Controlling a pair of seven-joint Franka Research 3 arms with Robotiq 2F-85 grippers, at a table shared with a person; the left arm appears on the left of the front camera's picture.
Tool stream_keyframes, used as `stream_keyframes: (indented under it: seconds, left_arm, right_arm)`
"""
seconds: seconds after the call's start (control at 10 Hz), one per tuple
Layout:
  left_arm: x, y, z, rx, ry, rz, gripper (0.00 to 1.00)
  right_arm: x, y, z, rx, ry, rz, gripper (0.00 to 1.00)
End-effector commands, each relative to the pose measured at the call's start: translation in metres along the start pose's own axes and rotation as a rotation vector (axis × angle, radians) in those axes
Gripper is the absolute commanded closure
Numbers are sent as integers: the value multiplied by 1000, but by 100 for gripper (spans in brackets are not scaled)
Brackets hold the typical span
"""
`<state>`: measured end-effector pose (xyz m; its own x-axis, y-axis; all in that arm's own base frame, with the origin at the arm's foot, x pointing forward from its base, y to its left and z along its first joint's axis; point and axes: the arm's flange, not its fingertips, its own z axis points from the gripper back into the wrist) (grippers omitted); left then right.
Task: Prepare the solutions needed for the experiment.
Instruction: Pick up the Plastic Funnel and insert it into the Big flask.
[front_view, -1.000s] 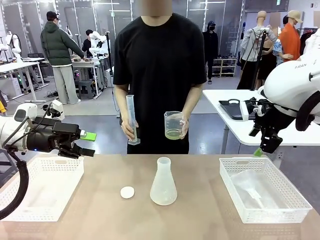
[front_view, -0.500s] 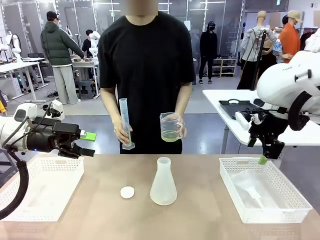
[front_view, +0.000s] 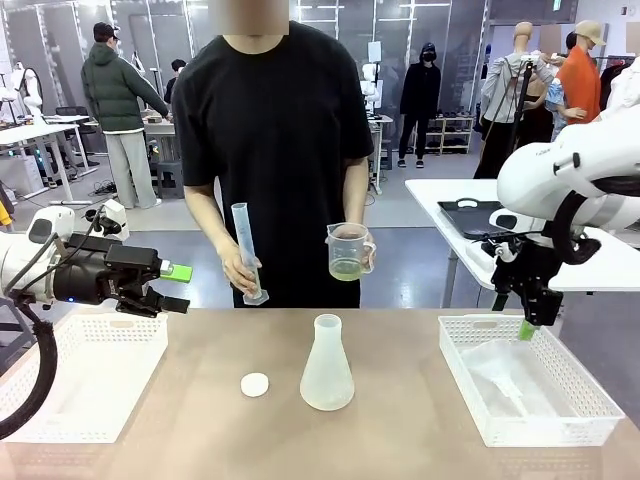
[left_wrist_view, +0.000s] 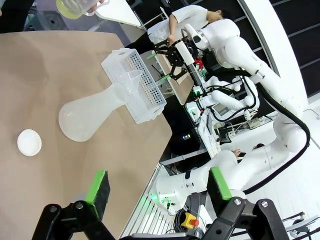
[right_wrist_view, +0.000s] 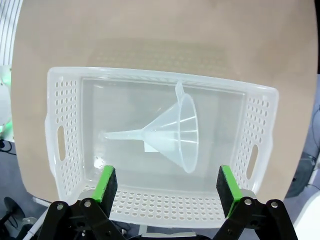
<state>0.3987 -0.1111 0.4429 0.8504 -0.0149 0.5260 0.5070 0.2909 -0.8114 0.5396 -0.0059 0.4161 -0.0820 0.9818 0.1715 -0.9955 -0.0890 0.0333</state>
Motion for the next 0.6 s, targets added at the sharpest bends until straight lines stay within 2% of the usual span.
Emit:
stream_keyframes:
  seconds: [0.0,0.5]
  left_arm:
    - [2,-2,-2,-21,-15,13,0]
    - [2,-2,-2,-21,-15,13,0]
  right_arm:
    - [-4,-12,-7,55,-12,35,0]
    - [-3,-19,-42,166,-24,57,0]
